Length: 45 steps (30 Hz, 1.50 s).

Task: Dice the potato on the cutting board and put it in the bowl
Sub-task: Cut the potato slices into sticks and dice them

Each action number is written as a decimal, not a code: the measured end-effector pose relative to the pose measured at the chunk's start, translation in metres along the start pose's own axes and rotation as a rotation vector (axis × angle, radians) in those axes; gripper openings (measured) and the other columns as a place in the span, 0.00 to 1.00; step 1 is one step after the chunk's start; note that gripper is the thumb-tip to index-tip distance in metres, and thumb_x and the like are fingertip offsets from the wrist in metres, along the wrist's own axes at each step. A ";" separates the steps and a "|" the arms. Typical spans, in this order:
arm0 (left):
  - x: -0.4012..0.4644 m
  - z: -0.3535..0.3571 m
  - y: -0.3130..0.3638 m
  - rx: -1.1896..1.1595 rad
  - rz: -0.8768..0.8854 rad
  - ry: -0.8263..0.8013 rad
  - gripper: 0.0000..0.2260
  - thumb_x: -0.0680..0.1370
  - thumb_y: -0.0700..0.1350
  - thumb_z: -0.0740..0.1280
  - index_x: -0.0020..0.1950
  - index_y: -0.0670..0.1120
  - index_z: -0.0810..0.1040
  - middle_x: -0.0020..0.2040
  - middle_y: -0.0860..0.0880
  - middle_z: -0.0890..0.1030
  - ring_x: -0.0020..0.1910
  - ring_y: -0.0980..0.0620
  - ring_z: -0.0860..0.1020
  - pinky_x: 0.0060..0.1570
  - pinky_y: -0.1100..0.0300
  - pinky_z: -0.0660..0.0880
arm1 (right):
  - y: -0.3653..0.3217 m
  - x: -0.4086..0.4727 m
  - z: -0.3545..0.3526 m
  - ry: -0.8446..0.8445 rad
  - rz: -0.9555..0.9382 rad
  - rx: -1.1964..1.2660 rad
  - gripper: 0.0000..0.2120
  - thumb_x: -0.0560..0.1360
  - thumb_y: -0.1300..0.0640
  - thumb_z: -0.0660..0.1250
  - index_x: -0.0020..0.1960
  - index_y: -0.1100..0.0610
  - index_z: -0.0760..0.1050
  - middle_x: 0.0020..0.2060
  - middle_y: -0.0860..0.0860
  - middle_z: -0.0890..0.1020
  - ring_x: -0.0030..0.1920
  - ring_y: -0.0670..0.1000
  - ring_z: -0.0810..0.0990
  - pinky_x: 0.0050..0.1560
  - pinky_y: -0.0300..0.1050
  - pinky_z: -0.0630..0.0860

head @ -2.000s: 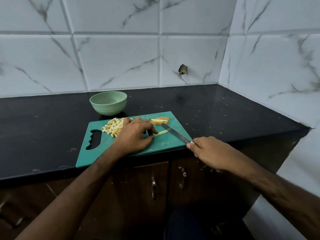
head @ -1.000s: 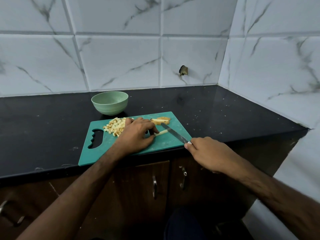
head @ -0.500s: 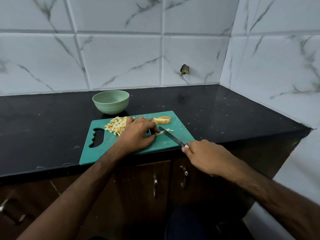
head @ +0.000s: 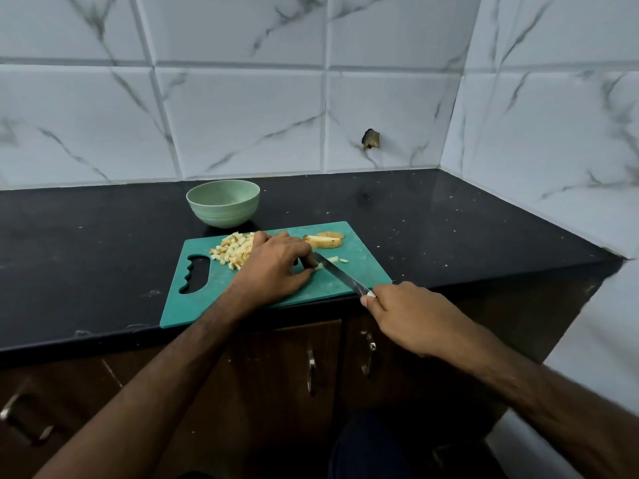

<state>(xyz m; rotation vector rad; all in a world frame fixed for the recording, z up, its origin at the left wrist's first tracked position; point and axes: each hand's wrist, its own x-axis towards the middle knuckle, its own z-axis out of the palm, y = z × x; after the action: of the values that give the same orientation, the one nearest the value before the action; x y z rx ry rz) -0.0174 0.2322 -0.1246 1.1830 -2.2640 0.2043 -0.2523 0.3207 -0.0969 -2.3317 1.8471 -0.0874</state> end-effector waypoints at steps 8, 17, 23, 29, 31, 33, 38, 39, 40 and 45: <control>0.000 0.000 0.000 -0.011 -0.015 -0.015 0.03 0.76 0.50 0.72 0.45 0.55 0.80 0.42 0.61 0.78 0.46 0.58 0.74 0.50 0.52 0.62 | 0.003 0.008 -0.010 0.052 0.011 0.023 0.17 0.86 0.42 0.49 0.51 0.49 0.71 0.41 0.46 0.75 0.39 0.46 0.77 0.38 0.44 0.73; -0.001 0.001 0.001 -0.015 -0.023 0.020 0.08 0.76 0.51 0.73 0.46 0.55 0.73 0.40 0.60 0.75 0.43 0.58 0.74 0.53 0.52 0.65 | -0.003 0.000 -0.005 -0.030 0.003 0.043 0.18 0.86 0.41 0.50 0.49 0.51 0.72 0.42 0.49 0.78 0.34 0.46 0.78 0.37 0.46 0.77; -0.002 0.001 0.001 -0.040 -0.029 0.035 0.11 0.77 0.52 0.73 0.46 0.54 0.70 0.39 0.60 0.74 0.42 0.58 0.73 0.52 0.53 0.64 | -0.001 0.000 -0.009 -0.041 0.013 0.024 0.19 0.85 0.41 0.51 0.47 0.51 0.72 0.42 0.50 0.79 0.35 0.50 0.82 0.39 0.48 0.82; -0.002 0.000 0.002 -0.027 -0.042 0.032 0.12 0.76 0.50 0.74 0.46 0.54 0.69 0.40 0.59 0.76 0.42 0.56 0.74 0.49 0.54 0.61 | 0.000 0.001 -0.011 0.030 -0.001 0.063 0.18 0.86 0.41 0.50 0.52 0.51 0.73 0.43 0.48 0.78 0.40 0.49 0.80 0.41 0.48 0.79; -0.002 0.000 0.002 -0.025 -0.050 0.034 0.13 0.76 0.50 0.73 0.45 0.54 0.69 0.40 0.59 0.76 0.42 0.57 0.73 0.48 0.55 0.59 | 0.000 0.000 -0.009 -0.005 0.000 0.076 0.18 0.85 0.40 0.50 0.48 0.49 0.72 0.43 0.49 0.78 0.40 0.49 0.79 0.42 0.49 0.79; -0.002 0.000 0.002 -0.025 -0.053 0.035 0.13 0.76 0.49 0.73 0.45 0.54 0.68 0.39 0.58 0.75 0.41 0.56 0.73 0.48 0.56 0.58 | -0.001 -0.002 -0.006 -0.019 -0.003 0.068 0.18 0.86 0.41 0.51 0.43 0.47 0.69 0.42 0.49 0.77 0.39 0.47 0.78 0.38 0.46 0.74; -0.002 -0.001 0.003 -0.022 -0.052 0.037 0.14 0.76 0.48 0.73 0.44 0.55 0.67 0.39 0.58 0.75 0.41 0.56 0.72 0.48 0.55 0.58 | -0.004 -0.004 -0.004 -0.036 -0.011 0.101 0.17 0.86 0.42 0.51 0.44 0.48 0.69 0.42 0.49 0.78 0.35 0.47 0.78 0.35 0.43 0.72; -0.002 -0.001 0.003 -0.022 -0.050 0.038 0.14 0.76 0.48 0.74 0.44 0.55 0.67 0.39 0.58 0.75 0.40 0.56 0.72 0.48 0.55 0.59 | -0.004 -0.005 -0.005 -0.049 -0.004 0.121 0.17 0.86 0.42 0.51 0.46 0.50 0.71 0.41 0.50 0.79 0.34 0.47 0.79 0.34 0.44 0.74; -0.002 0.000 0.002 -0.021 -0.047 0.042 0.14 0.76 0.48 0.73 0.44 0.55 0.67 0.39 0.57 0.75 0.40 0.56 0.72 0.48 0.54 0.60 | -0.004 -0.004 -0.006 -0.066 0.004 0.142 0.18 0.86 0.42 0.51 0.47 0.51 0.71 0.40 0.51 0.80 0.31 0.47 0.79 0.32 0.44 0.77; -0.002 0.000 0.002 -0.013 -0.041 0.059 0.13 0.77 0.51 0.73 0.44 0.54 0.68 0.38 0.58 0.75 0.40 0.57 0.72 0.48 0.56 0.58 | -0.001 -0.006 -0.018 -0.185 0.045 0.194 0.19 0.86 0.43 0.52 0.46 0.54 0.69 0.38 0.57 0.80 0.22 0.50 0.76 0.26 0.45 0.78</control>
<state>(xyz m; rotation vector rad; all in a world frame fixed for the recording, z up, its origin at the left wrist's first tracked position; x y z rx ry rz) -0.0178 0.2347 -0.1259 1.2004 -2.1852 0.2052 -0.2550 0.3248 -0.0785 -2.0914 1.7187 -0.0415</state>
